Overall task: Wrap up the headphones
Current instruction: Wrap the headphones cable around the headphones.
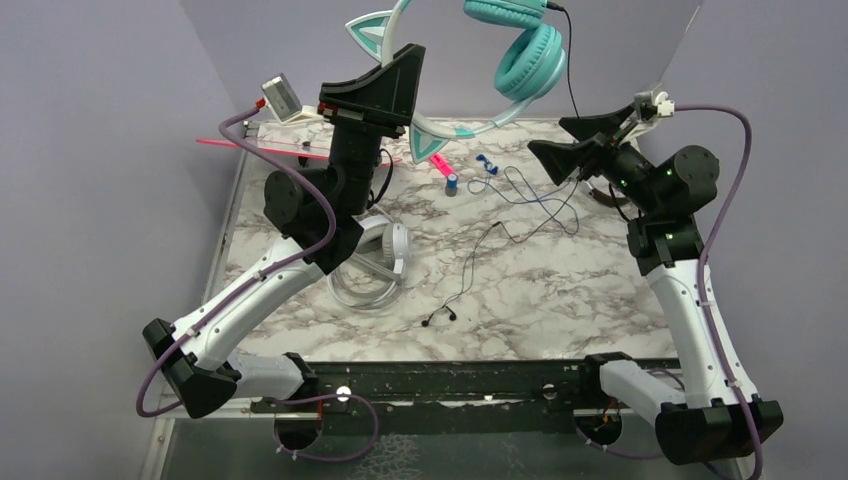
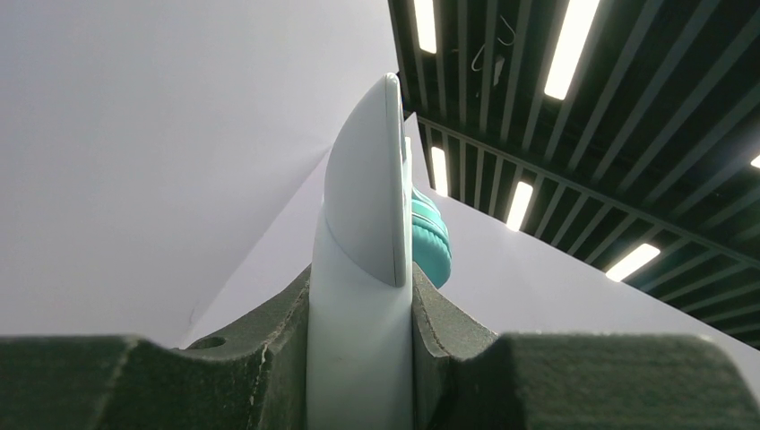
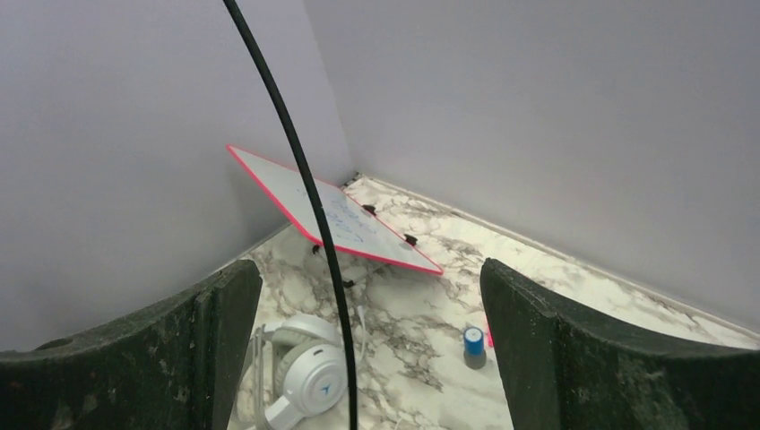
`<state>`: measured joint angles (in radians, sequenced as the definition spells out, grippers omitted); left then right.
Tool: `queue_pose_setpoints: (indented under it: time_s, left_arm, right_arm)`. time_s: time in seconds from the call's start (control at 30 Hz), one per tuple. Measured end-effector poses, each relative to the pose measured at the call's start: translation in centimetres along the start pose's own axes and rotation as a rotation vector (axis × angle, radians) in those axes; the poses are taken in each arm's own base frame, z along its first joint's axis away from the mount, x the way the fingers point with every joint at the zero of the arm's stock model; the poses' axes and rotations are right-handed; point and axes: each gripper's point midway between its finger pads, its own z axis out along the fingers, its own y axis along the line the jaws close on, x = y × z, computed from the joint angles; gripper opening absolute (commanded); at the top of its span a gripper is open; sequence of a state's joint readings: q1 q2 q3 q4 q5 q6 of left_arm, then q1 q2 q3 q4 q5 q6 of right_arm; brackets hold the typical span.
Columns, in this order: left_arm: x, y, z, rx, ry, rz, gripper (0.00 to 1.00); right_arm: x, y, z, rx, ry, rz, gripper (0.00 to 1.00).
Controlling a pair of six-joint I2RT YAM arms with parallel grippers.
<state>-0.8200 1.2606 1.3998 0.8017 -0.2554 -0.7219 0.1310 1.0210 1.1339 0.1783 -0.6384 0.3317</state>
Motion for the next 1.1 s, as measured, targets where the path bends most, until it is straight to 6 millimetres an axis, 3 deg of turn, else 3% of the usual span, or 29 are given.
queue_pose_setpoints:
  time_s: [0.2,0.33,0.53,0.67,0.8,0.9,1.03,1.1]
  left_arm:
    - [0.4,0.2,-0.1,-0.011,0.016,-0.012,0.0]
    - [0.7,0.3,-0.1,-0.014,0.032,-0.028,0.0]
    - [0.8,-0.1,-0.3,-0.006,0.052,-0.04,0.0]
    - [0.2,-0.7,-0.5,-0.002,0.049,-0.042,0.0]
    - [-0.6,-1.3,-0.6,0.008,0.038,-0.045,0.0]
    - [-0.9,-1.6,-0.6,0.014,0.036,-0.044,0.0]
    - [-0.8,-1.6,-0.7,0.014,0.044,-0.038,0.0]
    - [-0.6,-1.6,-0.8,0.012,0.053,-0.037,0.0]
  right_arm:
    - [0.5,0.3,0.0,-0.088,0.048,0.028,1.0]
    - [-0.3,-0.2,1.2,-0.105,0.062,0.025,1.0]
    - [-1.6,1.1,0.7,-0.152,0.069,0.022,0.97]
    - [-2.5,0.2,-0.7,-0.13,0.052,0.023,0.96]
    - [-1.0,-0.6,-2.6,-0.161,0.057,0.093,0.95]
    - [0.0,-0.1,-3.0,-0.212,0.078,0.158,0.88]
    - [0.1,1.4,-3.6,-0.286,0.085,0.193,0.68]
    - [-0.4,2.1,-3.8,-0.314,0.08,0.194,0.49]
